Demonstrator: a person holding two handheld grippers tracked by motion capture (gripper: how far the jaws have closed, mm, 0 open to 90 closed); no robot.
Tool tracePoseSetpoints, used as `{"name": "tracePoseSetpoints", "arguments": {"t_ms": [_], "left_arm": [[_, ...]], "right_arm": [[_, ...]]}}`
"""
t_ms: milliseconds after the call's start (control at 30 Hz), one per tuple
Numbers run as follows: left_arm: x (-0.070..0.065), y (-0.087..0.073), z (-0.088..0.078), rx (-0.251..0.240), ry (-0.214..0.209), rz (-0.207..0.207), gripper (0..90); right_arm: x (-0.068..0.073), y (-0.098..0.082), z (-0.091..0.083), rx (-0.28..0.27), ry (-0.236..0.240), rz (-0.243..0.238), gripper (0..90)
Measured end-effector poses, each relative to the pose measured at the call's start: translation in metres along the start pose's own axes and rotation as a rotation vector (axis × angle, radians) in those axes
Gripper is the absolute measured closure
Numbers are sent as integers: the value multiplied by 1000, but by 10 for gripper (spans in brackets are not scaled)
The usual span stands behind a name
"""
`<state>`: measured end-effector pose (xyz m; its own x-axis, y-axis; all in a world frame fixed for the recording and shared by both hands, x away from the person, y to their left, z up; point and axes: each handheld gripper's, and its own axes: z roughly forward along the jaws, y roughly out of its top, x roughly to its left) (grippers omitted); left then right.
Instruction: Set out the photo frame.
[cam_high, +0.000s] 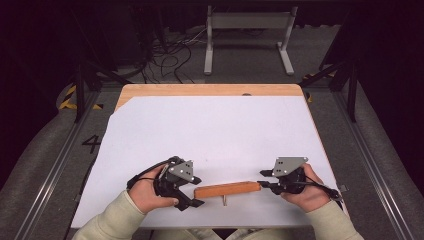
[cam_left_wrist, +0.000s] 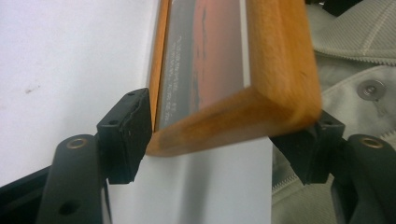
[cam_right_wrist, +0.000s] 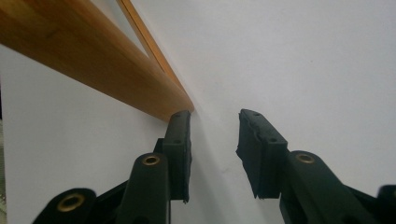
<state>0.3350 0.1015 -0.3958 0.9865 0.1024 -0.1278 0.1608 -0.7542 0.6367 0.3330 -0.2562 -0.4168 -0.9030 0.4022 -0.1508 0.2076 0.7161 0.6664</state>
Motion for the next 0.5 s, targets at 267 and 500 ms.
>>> {"name": "tracePoseSetpoints", "arguments": {"t_ms": [267, 500], "left_arm": [[0, -6, -35, -25, 44, 32, 329], [15, -16, -58, -165, 95, -16, 385]], "right_arm": [[-1, -2, 4, 38, 35, 21, 699], [1, -2, 6, 54, 83, 25, 810]]}}
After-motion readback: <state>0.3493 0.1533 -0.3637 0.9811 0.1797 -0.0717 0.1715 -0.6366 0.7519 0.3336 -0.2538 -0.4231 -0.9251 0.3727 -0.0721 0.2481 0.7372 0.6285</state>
